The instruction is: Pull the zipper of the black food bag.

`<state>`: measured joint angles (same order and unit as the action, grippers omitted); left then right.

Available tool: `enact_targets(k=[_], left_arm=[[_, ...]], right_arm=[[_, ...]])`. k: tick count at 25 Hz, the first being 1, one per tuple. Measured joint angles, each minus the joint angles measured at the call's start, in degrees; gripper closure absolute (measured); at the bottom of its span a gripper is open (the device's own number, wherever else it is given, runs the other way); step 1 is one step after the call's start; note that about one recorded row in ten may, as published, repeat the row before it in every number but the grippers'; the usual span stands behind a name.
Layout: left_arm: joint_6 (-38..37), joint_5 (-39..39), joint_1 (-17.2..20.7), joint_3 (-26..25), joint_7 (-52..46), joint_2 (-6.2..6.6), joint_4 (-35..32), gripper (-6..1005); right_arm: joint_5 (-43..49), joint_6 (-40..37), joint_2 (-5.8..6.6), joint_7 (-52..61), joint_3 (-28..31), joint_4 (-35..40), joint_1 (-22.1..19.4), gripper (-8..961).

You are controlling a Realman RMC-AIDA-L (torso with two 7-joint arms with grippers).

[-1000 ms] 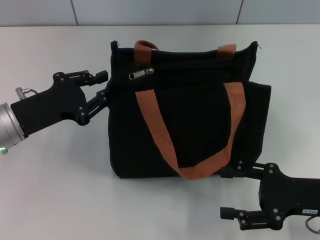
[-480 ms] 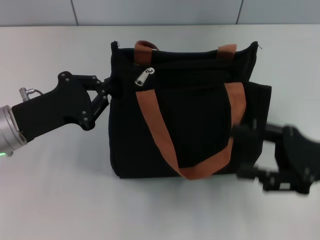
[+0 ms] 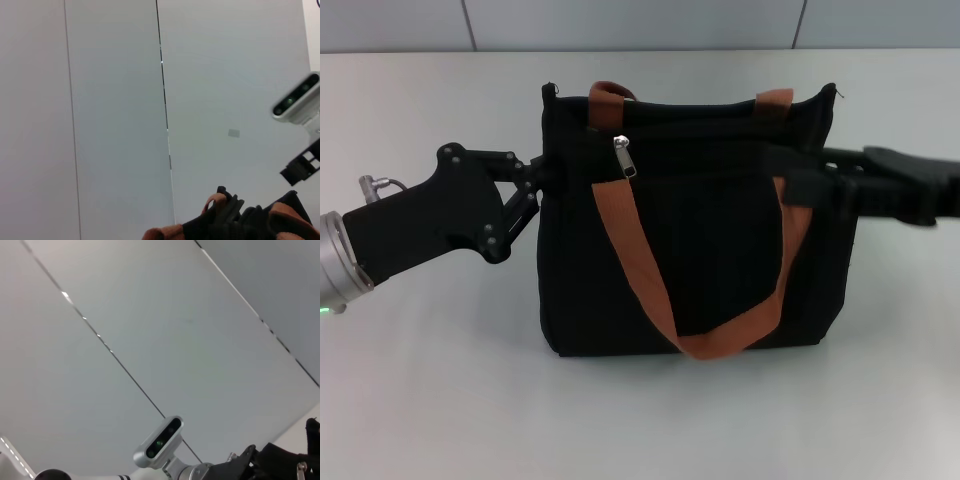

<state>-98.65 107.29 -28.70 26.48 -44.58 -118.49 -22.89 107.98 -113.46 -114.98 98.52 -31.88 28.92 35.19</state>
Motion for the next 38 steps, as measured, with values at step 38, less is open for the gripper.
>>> enact_targets(k=[38], left_arm=[[-2.1,-0.1,-0.7,-0.2,-0.6,-0.15,1.4,965]], right_arm=[[5.1,22.3,-0.27,33.3,-21.6,5.3,17.8,559]])
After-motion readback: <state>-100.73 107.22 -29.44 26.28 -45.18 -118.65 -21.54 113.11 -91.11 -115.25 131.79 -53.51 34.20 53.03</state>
